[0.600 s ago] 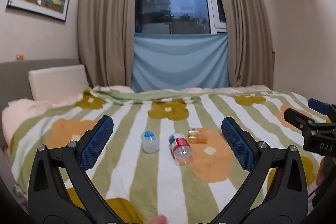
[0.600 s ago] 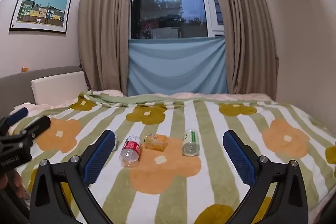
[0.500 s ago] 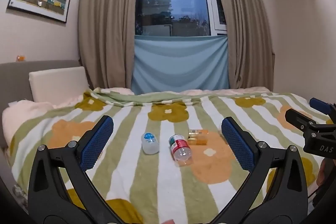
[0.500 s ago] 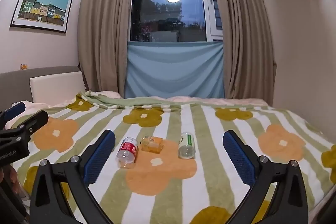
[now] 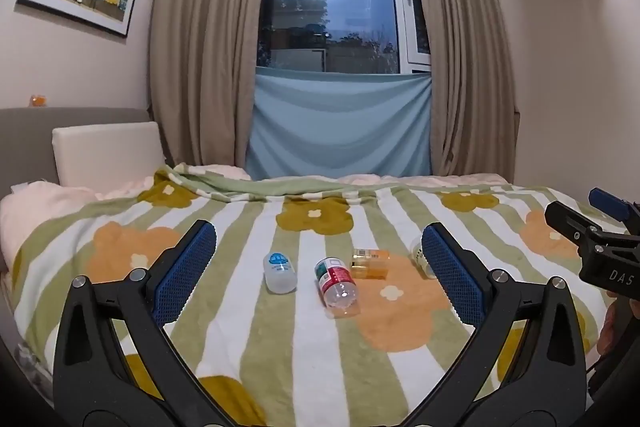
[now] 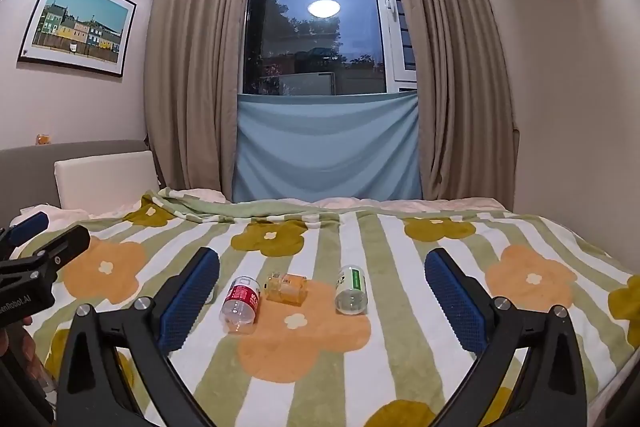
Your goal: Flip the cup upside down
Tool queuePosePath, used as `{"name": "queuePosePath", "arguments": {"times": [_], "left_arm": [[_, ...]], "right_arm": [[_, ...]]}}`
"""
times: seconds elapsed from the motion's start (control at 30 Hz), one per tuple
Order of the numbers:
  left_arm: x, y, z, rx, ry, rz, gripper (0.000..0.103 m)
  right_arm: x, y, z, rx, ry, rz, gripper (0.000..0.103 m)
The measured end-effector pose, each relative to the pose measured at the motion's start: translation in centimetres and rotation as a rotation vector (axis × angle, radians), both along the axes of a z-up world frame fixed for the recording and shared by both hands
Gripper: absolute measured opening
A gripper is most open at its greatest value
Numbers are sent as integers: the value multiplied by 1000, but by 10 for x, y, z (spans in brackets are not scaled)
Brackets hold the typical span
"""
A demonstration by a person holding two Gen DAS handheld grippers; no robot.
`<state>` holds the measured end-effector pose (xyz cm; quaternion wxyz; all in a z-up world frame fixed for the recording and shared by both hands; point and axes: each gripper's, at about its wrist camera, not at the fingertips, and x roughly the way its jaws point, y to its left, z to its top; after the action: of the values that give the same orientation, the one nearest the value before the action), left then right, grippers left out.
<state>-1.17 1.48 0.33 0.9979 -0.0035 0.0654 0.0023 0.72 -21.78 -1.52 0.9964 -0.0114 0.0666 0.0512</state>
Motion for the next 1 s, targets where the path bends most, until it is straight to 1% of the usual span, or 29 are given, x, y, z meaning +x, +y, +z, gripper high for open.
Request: {"name": "queuePosePath", "arguments": {"times": [0.17,0.4,0.8,1.0], "left_arm": [[-3,1,4,-14,-3,-7,103],[-5,1,9,-9,-7,-7,103],[-9,-5,12,-6,-16,-7,103],[-11,-5,13,8,1,-2,103]], "right_arm": [[-2,4,0,-22,-5,3,103],[-7,9,1,-32,-15,8,103],[-9,6,1,-15,-25,8,103],[-12,-1,1,30,-35,4,103]]}}
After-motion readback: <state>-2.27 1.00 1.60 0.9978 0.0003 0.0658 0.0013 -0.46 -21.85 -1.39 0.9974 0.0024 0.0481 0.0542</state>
